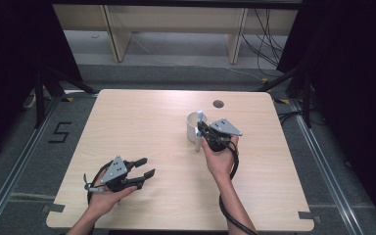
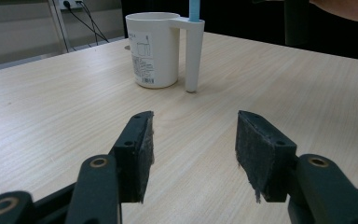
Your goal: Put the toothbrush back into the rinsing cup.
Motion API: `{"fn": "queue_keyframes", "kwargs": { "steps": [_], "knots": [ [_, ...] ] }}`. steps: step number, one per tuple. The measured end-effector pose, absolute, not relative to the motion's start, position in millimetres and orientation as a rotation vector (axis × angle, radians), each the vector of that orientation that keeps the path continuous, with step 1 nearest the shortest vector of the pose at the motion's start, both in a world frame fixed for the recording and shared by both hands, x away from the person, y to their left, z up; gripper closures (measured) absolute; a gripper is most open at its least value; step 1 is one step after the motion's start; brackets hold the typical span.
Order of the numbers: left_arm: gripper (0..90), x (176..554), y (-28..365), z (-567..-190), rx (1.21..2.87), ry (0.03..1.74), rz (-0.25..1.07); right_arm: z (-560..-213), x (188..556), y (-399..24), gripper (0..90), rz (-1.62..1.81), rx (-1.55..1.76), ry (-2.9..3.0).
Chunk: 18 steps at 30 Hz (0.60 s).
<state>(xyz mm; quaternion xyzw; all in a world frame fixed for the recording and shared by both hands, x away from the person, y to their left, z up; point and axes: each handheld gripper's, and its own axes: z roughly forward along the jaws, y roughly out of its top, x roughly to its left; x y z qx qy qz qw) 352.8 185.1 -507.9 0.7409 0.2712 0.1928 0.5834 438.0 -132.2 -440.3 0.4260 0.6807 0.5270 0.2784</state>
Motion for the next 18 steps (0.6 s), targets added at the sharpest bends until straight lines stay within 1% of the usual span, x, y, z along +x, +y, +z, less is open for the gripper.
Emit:
{"fn": "queue_keyframes", "kwargs": {
  "steps": [10,18],
  "knots": [
    [46.2,353.7,185.4,-508.9,1.716,0.628,0.446,-447.2,440.4,-131.2,85.8,1.387,1.12,1.84],
    [46.3,352.8,185.9,-508.5,1.735,0.633,0.452,-452.3,440.1,-130.2,85.6,1.386,1.166,1.846]
  ]
}}
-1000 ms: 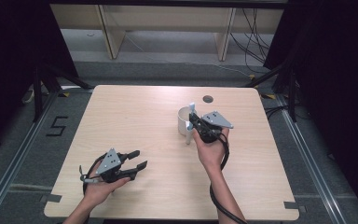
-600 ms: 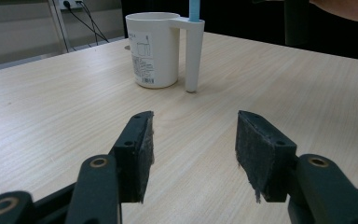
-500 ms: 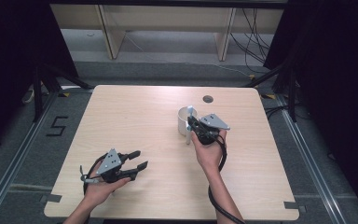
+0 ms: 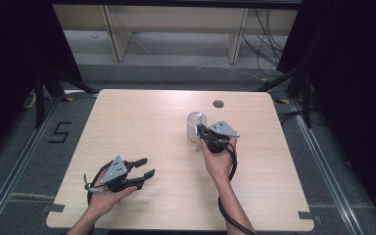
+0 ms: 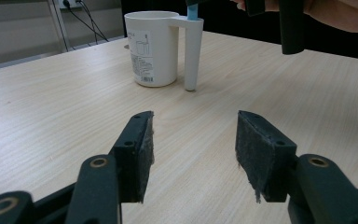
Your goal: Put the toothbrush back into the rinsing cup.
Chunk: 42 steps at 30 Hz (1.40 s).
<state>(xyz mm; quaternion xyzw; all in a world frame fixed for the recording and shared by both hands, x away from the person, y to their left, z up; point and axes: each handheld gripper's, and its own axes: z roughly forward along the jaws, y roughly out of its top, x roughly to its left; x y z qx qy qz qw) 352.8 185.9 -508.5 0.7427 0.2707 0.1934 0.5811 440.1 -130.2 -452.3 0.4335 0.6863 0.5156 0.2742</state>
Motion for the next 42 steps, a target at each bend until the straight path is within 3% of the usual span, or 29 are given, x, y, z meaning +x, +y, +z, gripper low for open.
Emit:
{"fn": "queue_keyframes", "kwargs": {
  "steps": [8,21,42],
  "knots": [
    [46.3,353.4,185.8,-509.1,1.715,0.629,0.446,-455.0,440.5,-131.0,84.8,1.36,1.16,1.846],
    [46.2,352.6,186.0,-509.4,1.733,0.639,0.45,-458.6,442.0,-131.9,47.2,1.329,1.18,1.867],
    [45.6,353.4,186.9,-510.1,1.708,0.634,0.455,-455.8,420.8,-159.1,38.0,1.236,1.105,1.976]
  ]
}}
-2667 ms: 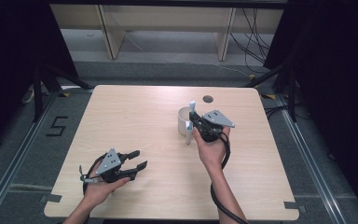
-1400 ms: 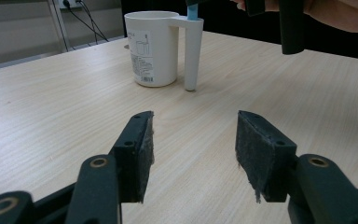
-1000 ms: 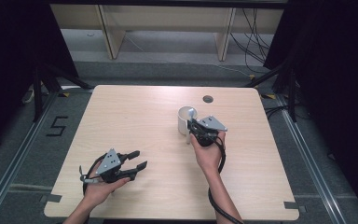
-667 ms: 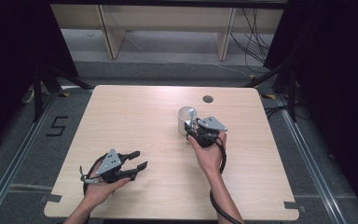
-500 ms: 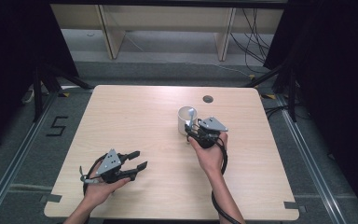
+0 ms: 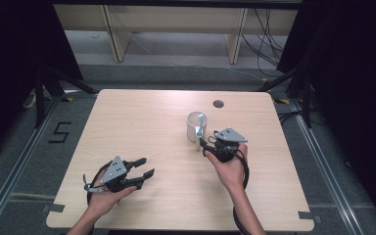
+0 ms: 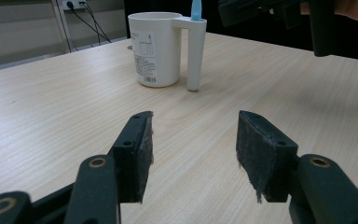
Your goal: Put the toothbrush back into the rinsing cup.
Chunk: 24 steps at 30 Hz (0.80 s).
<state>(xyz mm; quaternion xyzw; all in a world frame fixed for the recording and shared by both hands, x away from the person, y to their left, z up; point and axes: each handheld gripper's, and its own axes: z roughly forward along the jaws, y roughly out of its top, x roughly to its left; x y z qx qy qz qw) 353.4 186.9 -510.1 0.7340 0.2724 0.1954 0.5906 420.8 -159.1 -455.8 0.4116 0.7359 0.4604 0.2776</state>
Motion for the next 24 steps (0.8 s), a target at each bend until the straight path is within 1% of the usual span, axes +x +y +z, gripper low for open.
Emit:
{"fn": "queue_keyframes", "kwargs": {
  "steps": [17,20,24],
  "knots": [
    [44.8,354.7,187.6,-512.0,1.709,0.649,0.46,-468.6,392.2,-202.6,38.3,1.195,1.163,1.982],
    [44.8,354.8,187.6,-512.0,1.708,0.648,0.46,-471.0,385.5,-203.4,38.5,1.213,1.217,1.955],
    [44.8,353.7,189.8,-510.7,1.724,0.658,0.472,-473.9,382.9,-206.2,39.5,1.215,1.19,1.948]
  ]
}}
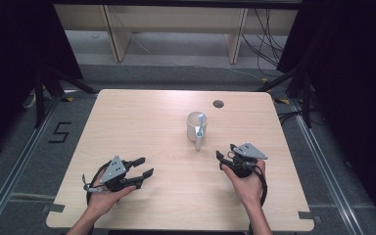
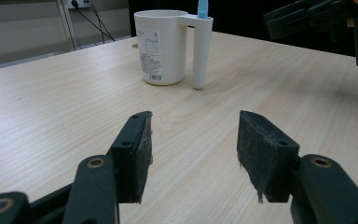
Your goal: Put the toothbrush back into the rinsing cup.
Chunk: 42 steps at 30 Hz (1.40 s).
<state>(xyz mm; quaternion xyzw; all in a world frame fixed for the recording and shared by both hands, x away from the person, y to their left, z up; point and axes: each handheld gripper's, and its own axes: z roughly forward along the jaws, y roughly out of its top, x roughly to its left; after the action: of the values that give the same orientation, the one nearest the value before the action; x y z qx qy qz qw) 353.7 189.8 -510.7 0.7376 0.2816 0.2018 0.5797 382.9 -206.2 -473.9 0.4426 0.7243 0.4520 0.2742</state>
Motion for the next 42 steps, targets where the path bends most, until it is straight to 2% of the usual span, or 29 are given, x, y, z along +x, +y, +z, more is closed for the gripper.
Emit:
{"fn": "queue_keyframes", "kwargs": {
  "steps": [13,42],
  "knots": [
    [44.4,355.0,191.8,-511.4,1.718,0.672,0.483,-476.5,366.2,-222.7,40.6,1.213,1.21,1.909],
    [44.5,355.5,195.6,-512.5,1.702,0.694,0.488,-508.4,327.6,-262.1,41.7,1.222,1.347,1.782]
  ]
}}
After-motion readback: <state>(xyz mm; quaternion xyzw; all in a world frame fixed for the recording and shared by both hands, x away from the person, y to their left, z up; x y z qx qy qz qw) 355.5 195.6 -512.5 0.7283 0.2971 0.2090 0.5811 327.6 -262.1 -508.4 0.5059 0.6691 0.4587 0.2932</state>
